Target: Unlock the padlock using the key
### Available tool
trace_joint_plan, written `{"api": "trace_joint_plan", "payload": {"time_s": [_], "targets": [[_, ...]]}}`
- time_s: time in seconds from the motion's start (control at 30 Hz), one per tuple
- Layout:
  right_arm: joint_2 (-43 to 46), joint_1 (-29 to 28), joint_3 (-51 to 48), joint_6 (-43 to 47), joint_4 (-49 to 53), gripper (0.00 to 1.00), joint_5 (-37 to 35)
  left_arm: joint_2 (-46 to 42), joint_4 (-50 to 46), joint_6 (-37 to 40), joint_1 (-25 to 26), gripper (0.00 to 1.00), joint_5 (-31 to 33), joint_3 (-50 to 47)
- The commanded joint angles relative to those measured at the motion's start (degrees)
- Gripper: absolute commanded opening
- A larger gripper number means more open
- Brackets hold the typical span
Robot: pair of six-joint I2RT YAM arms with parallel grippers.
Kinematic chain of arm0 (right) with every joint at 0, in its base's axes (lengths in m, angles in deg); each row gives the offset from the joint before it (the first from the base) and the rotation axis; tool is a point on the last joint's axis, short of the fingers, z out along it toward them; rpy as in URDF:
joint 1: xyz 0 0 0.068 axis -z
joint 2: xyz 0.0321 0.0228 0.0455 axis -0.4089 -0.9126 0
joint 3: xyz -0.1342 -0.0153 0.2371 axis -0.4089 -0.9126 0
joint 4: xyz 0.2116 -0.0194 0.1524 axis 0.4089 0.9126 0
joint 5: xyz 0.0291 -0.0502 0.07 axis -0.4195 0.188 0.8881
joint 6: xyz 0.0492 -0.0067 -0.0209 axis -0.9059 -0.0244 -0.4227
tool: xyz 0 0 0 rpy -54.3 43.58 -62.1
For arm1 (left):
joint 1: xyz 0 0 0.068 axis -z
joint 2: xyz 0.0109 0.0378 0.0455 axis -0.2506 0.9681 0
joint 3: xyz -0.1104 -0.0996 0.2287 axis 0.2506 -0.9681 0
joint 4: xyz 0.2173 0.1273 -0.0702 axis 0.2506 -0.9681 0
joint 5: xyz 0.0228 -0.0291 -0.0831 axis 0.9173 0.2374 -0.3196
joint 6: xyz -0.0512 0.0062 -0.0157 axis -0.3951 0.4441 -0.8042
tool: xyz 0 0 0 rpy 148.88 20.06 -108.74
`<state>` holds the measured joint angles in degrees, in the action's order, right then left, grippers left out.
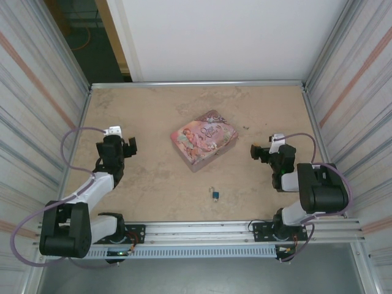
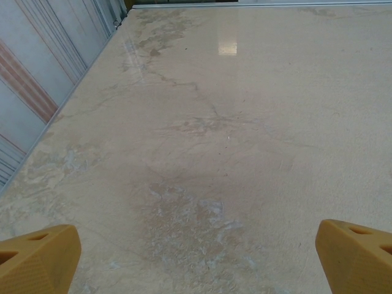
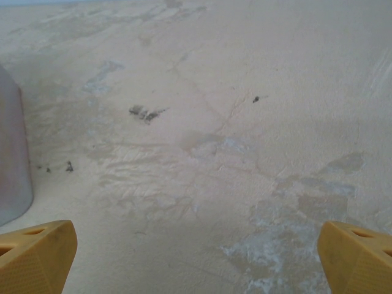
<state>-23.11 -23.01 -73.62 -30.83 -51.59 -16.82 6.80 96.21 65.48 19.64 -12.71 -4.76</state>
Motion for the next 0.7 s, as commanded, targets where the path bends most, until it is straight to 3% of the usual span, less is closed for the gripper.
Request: {"api": "trace_joint_plan", "payload": {"time_s": [0.0,0.13,0.67], "targets": [[-0.3,1.0,3.3,0.1,-1.4,0.99,0.4,1.0,6.2,2.2,-0.5,0.99,-1.7,-1.0],[-1.5,3.5,9.7,-2.8,9.4,0.99,1.0,3.0,12.4,4.0,-0.6,0.99,-3.3,-2.5],[-1.3,2.7,9.7,-3.1,9.6,0.99,-2.4,17.6,39.4,7.1,-1.1,0.99,-14.0,-9.0]]}}
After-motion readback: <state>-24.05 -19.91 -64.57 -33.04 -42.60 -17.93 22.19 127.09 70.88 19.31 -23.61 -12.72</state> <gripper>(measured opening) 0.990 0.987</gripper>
